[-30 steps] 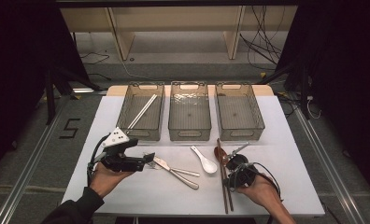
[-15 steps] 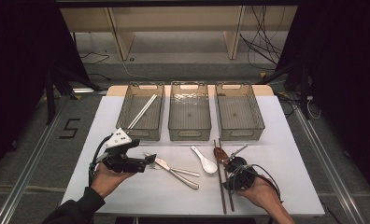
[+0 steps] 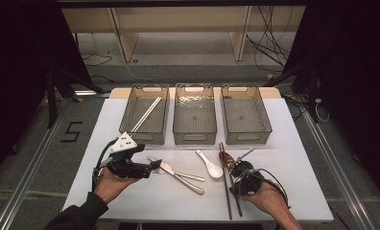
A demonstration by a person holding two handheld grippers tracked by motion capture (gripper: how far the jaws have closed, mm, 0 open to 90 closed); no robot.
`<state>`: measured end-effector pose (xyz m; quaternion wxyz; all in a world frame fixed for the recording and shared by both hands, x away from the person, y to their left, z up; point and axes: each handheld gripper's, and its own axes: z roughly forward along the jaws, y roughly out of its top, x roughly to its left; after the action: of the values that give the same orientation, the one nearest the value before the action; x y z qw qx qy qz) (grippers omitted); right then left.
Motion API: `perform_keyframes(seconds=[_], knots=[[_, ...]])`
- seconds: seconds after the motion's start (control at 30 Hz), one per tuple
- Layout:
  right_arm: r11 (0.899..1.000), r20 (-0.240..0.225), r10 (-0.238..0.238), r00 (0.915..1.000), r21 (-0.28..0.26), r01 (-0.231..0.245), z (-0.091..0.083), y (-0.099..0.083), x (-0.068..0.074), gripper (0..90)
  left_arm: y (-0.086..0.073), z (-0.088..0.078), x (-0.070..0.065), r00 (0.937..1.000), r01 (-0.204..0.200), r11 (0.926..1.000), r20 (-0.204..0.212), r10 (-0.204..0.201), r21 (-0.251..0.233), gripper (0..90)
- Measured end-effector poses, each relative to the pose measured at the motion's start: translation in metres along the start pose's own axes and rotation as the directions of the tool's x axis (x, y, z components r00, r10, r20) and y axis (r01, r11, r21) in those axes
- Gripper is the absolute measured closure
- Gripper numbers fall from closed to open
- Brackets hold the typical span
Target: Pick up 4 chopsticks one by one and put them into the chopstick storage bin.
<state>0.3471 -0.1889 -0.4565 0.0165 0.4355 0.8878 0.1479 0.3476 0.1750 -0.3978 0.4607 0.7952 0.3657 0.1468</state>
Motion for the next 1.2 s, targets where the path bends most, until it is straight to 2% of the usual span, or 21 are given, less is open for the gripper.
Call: perform_keyframes(seconds=[0.6,0.77,0.87,1.2], knots=[[0.998,-0.031,0.070,0.9971,0.000,-0.070,-0.002,-0.004,-0.010,78.3,0.000,0.001,-0.002,0.9999,-0.007,1.0000,0.014,0.007,0.005,15.6],[0.995,-0.045,0.099,0.9941,-0.003,-0.099,-0.003,-0.005,-0.014,81.2,0.000,0.001,-0.002,0.9998,-0.010,0.9999,0.019,0.010,0.005,15.6],[0.995,-0.036,0.101,0.9943,-0.007,-0.101,-0.004,-0.006,-0.014,84.4,0.000,0.001,-0.002,0.9997,-0.011,0.9999,0.021,0.010,0.005,15.6],[0.997,-0.013,0.079,0.9968,-0.004,-0.079,-0.006,-0.006,-0.014,85.0,0.000,0.002,-0.001,0.9996,-0.016,0.9998,0.024,0.015,0.008,15.6]])
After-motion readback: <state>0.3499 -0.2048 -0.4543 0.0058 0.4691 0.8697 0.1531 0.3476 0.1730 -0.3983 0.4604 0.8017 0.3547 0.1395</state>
